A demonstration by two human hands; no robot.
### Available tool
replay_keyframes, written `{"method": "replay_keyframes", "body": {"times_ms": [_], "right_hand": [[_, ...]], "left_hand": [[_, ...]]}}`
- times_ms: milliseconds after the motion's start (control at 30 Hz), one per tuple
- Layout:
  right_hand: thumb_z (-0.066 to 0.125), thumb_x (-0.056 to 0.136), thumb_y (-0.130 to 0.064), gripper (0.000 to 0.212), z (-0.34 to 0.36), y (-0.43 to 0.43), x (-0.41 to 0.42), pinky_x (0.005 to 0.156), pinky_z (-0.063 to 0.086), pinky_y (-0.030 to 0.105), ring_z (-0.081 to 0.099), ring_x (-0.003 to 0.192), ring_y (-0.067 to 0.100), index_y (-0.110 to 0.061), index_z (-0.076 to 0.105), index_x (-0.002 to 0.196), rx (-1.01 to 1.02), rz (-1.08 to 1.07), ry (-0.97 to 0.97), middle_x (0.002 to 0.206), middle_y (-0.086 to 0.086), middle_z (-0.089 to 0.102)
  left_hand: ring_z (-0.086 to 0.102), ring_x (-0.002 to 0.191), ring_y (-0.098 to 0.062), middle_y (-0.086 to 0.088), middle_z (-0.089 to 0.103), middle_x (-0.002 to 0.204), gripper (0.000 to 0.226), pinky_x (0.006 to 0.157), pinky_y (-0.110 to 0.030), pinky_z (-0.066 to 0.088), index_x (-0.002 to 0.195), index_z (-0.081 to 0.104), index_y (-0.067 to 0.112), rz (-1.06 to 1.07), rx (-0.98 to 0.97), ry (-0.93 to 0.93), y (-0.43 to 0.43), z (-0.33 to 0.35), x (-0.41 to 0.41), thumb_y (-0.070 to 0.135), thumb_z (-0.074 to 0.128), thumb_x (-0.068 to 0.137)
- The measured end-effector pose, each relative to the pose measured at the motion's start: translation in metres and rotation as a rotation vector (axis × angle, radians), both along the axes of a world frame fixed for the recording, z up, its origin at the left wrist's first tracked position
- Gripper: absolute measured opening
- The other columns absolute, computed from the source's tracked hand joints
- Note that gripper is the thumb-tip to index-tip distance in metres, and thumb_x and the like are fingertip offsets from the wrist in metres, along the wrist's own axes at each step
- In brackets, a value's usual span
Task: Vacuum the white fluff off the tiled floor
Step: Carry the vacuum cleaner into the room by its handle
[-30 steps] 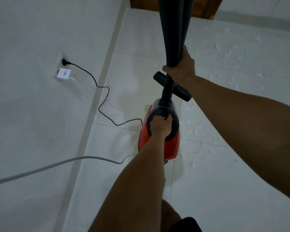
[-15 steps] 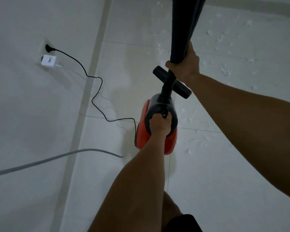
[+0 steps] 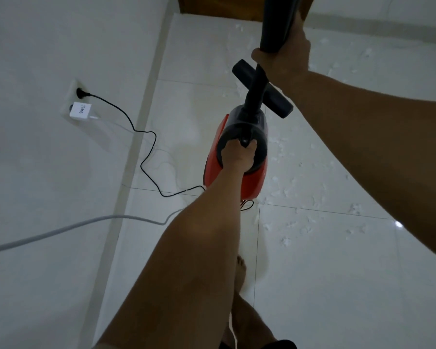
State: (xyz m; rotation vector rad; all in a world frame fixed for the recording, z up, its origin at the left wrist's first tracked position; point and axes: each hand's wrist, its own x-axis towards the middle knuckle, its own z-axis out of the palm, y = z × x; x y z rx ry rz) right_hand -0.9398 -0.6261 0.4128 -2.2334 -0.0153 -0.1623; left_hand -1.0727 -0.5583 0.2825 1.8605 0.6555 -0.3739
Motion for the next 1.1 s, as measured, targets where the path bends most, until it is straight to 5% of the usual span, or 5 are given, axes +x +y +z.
{"method": "replay_keyframes", "body": {"times_ms": [100,300,567,833,1100], "right_hand": [[0.078,0.075,-0.026,0.074,0.012,0.005,0.009,0.093,0.056,0.028,0.063,0.104,0.014,-0.013,0.044,0.139,0.005,0.011,-0.039,0.117,-0.001,0.064],[0.078,0.074,-0.022,0.078,-0.004,0.015,0.000,0.086,0.050,0.015,0.056,0.094,0.008,-0.018,0.041,0.143,0.013,0.051,0.059,0.115,-0.003,0.063],[0.077,0.073,-0.020,0.068,-0.103,0.020,-0.050,0.075,0.050,0.018,0.060,0.085,0.013,-0.021,0.046,0.133,0.026,0.046,0.239,0.097,-0.008,0.060],[0.078,0.073,-0.020,0.069,-0.219,0.026,-0.088,0.077,0.054,0.022,0.061,0.085,0.016,-0.023,0.046,0.134,0.044,0.036,0.336,0.099,-0.005,0.063],[0.079,0.071,-0.018,0.067,-0.318,0.040,-0.110,0.077,0.054,0.023,0.063,0.086,0.016,-0.022,0.047,0.130,0.101,0.059,0.373,0.094,-0.006,0.063]], "left_hand": [[0.075,0.097,-0.033,-0.015,0.075,0.102,0.038,0.099,-0.047,0.058,0.114,0.065,0.007,0.014,0.002,-0.024,0.005,0.006,0.011,0.043,0.060,0.102],[0.070,0.104,-0.031,-0.010,0.071,0.101,0.037,0.103,-0.041,0.054,0.117,0.068,0.005,0.037,-0.008,0.039,0.002,0.001,-0.003,0.039,0.059,0.104],[0.070,0.101,-0.031,-0.011,0.071,0.098,0.044,0.100,-0.042,0.056,0.121,0.065,0.002,0.069,-0.086,0.204,0.000,-0.085,-0.070,0.042,0.060,0.103],[0.059,0.065,-0.019,-0.003,0.063,0.072,0.032,0.072,-0.032,0.051,0.089,0.060,0.013,0.041,-0.054,0.297,0.012,-0.192,-0.122,0.042,0.058,0.104],[0.060,0.067,-0.023,-0.003,0.062,0.069,0.032,0.072,-0.035,0.050,0.089,0.063,0.012,0.068,-0.052,0.319,0.032,-0.287,-0.149,0.040,0.061,0.102]]}}
